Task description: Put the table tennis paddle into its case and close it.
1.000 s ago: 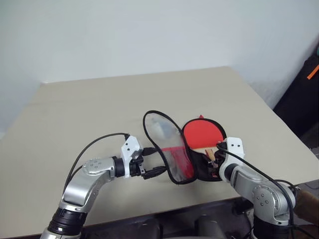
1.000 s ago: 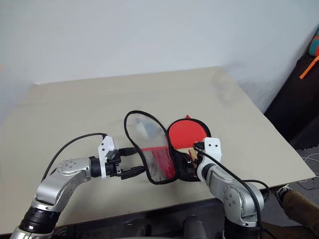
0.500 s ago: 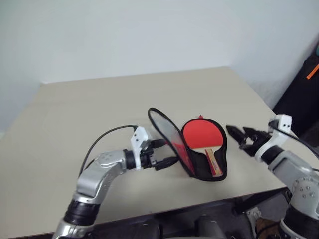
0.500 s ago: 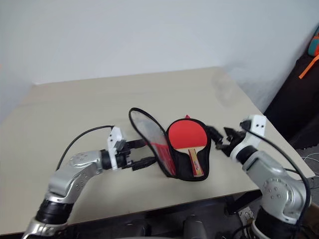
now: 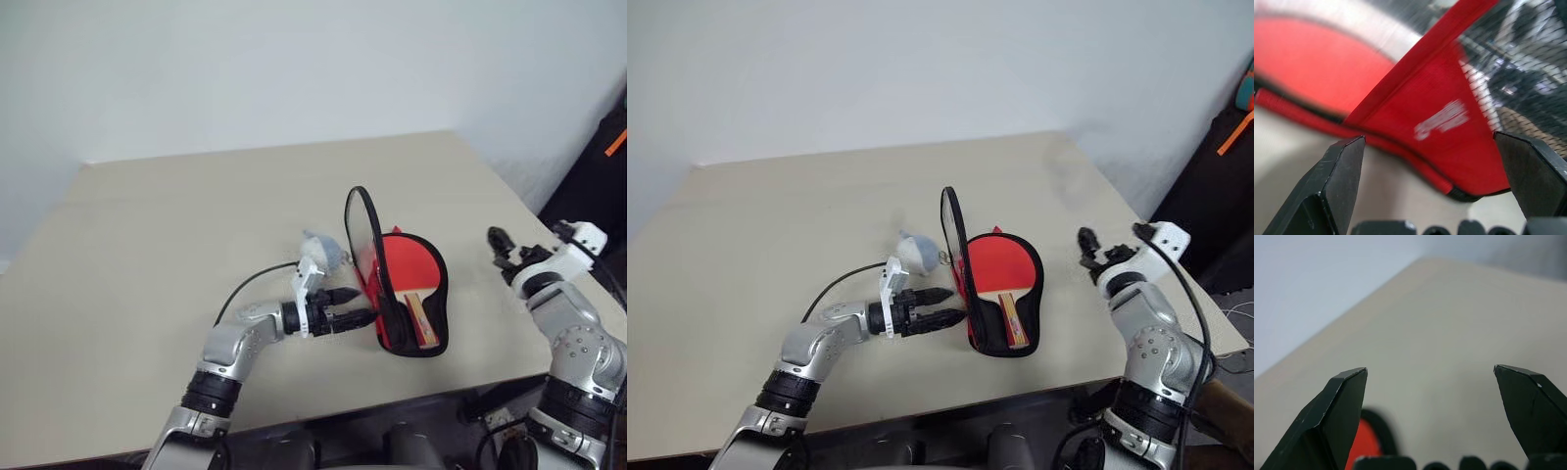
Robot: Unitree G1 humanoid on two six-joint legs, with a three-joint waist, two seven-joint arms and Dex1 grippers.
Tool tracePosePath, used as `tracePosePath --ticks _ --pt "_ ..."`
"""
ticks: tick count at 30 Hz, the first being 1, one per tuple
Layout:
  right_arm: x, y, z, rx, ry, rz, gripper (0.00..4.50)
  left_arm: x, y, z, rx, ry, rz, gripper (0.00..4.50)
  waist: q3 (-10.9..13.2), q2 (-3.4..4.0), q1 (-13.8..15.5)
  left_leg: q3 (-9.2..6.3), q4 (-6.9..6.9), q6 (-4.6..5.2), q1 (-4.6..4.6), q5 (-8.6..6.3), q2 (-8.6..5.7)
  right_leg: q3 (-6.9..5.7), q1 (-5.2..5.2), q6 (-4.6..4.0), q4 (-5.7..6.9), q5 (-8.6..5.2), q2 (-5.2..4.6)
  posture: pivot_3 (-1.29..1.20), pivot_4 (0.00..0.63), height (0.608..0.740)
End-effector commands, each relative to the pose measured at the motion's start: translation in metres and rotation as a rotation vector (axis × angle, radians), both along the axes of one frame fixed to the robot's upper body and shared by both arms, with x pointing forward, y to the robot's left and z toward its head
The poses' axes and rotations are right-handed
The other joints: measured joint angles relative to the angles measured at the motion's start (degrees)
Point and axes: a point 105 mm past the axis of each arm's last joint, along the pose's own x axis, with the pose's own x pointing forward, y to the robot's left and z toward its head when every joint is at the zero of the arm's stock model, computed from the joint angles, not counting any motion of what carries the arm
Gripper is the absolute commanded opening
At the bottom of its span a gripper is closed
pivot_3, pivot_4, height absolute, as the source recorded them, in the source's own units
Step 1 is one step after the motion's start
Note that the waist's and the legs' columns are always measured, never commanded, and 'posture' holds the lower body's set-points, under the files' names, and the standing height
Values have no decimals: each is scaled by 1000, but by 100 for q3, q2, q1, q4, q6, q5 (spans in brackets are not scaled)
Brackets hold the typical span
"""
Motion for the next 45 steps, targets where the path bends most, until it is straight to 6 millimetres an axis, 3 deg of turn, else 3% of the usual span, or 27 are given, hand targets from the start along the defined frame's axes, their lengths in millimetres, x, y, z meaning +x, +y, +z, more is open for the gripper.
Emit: tracePosePath --ticks 1,6,10,17,23,31,37,45 --pt "0 -15 6 -6 -30 -108 4488 9 -20 22 -83 -46 0 4500 0 0 7 -1 3 1 1 1 -1 -1 4 0 0 0 0 0 0 740" --pt "-1 -23 -4 -2 -5 -173 4488 12 -45 31 -124 -72 -14 4500 -1 3 3 -2 3 1 3 1 -2 -1 8 0 -1 0 0 0 0 740" --pt "1 -23 -1 -8 -24 -175 4488 10 -48 32 -123 -66 -28 4500 -3 15 -13 1 -2 1 7 0 -2 2 8 0 -1 0 1 0 0 740" --pt "1 -20 -3 -26 -21 -179 4488 17 -15 22 2 52 35 4500 -3 19 -13 -2 -1 1 7 1 -2 2 7 0 0 -1 1 0 0 740" --pt "1 -20 -6 -20 -11 -191 4488 26 9 12 86 273 91 4500 -3 19 -7 -8 6 2 6 1 -5 -1 13 1 0 -1 -1 0 0 740" --pt "0 -19 -11 -16 7 -194 4488 36 -18 17 -1 457 78 4500 -3 19 -11 -9 6 1 9 1 -7 -1 15 1 0 -1 -1 0 0 740" --pt "-5 -21 -16 -10 19 -215 4488 21 -41 19 -41 544 -13 4500 -3 19 -11 -9 2 1 9 1 -7 -1 14 1 -1 -1 -1 0 0 740" --pt "-8 -26 -18 -6 20 -243 4488 5 -45 23 -72 650 -107 4500 -3 19 -11 -8 3 1 9 1 -8 -1 14 2 -1 -1 -2 0 0 740"
